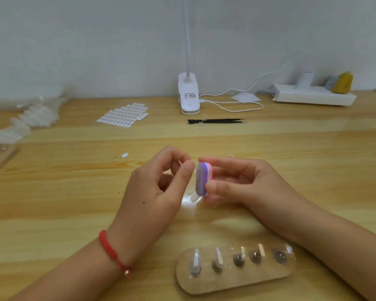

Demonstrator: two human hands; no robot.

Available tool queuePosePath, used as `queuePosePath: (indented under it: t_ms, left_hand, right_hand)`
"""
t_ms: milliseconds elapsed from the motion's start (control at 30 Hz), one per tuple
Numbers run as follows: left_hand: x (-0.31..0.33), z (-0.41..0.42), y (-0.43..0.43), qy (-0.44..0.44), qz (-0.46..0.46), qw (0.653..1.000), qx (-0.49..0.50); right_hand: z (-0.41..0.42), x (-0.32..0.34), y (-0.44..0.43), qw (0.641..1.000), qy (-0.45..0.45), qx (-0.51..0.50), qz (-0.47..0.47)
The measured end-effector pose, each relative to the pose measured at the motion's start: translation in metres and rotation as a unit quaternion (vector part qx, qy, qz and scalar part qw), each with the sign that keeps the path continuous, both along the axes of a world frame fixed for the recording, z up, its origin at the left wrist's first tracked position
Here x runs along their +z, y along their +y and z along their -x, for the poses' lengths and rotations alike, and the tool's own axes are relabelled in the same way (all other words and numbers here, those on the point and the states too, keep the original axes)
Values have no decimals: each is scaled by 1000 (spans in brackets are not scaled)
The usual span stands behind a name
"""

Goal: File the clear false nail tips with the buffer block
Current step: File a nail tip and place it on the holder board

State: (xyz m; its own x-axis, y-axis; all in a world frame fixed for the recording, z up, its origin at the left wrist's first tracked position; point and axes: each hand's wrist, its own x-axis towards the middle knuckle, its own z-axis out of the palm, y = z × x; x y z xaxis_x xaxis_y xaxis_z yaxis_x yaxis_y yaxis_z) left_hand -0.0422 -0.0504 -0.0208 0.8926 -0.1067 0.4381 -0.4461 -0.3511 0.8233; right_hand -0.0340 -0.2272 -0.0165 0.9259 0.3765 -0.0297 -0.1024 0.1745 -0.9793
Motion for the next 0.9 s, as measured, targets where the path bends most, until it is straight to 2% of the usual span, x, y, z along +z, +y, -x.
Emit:
queuePosePath:
  t_ms: [100,233,367,533,900]
  left_hand:
    - [0,2,-2,21,-9,999,-45]
    - [2,3,0,22,22,999,-37]
    - [4,4,0,25,27,999,-38]
    - [4,1,2,38,45,998,-9]
    - [7,6,5,96,69,992,-34]
  right_hand:
    - [-3,1,-2,998,21,-38,-55]
    - [0,2,1,1000,-1,0,0]
    - [-2,3,-1,998,23,-39,-48]
    - [3,4,3,999,-10,4,30]
    - [3,4,6,1000,-11,-6,10]
